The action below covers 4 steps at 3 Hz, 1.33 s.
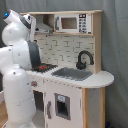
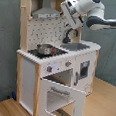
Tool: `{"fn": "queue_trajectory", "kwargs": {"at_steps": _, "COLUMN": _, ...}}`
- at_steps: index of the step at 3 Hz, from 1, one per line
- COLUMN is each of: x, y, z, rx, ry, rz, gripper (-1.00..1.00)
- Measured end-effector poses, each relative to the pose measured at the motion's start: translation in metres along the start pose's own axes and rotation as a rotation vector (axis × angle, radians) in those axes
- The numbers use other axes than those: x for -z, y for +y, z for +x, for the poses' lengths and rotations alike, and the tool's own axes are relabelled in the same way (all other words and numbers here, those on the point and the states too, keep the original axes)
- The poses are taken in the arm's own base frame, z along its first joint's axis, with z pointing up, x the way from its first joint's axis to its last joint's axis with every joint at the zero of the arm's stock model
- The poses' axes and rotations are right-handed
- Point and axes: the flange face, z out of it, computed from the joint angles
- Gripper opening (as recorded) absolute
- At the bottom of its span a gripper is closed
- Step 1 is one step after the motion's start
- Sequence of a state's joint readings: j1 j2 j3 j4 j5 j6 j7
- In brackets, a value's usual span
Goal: Play with the kitchen
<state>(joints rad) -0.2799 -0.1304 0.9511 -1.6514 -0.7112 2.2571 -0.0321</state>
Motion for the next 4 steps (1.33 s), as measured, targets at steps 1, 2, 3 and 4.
{"fn": "queue_trajectory", "kwargs": {"at_steps": 1, "x": -0.007, "y": -0.003, "z": 0.009, "rx": 0.018, "ry": -0.008, "rz": 0.060, "gripper": 1.00}}
{"fn": "queue_trajectory", "kwargs": {"at_steps": 2, "x": -0.011, "y": -0.011, "z": 0.017, "rx": 0.035, "ry": -0.017, "rz": 0.126, "gripper": 1.00}}
{"fn": "queue_trajectory", "kwargs": {"at_steps": 3, "x": -0.013, "y": -0.022, "z": 0.024, "rx": 0.050, "ry": -0.030, "rz": 0.193, "gripper": 1.00}}
{"fn": "queue_trajectory", "kwargs": {"at_steps": 4, "x": -0.017, "y": -0.037, "z": 0.029, "rx": 0.063, "ry": -0.056, "rz": 0.274, "gripper": 1.00}}
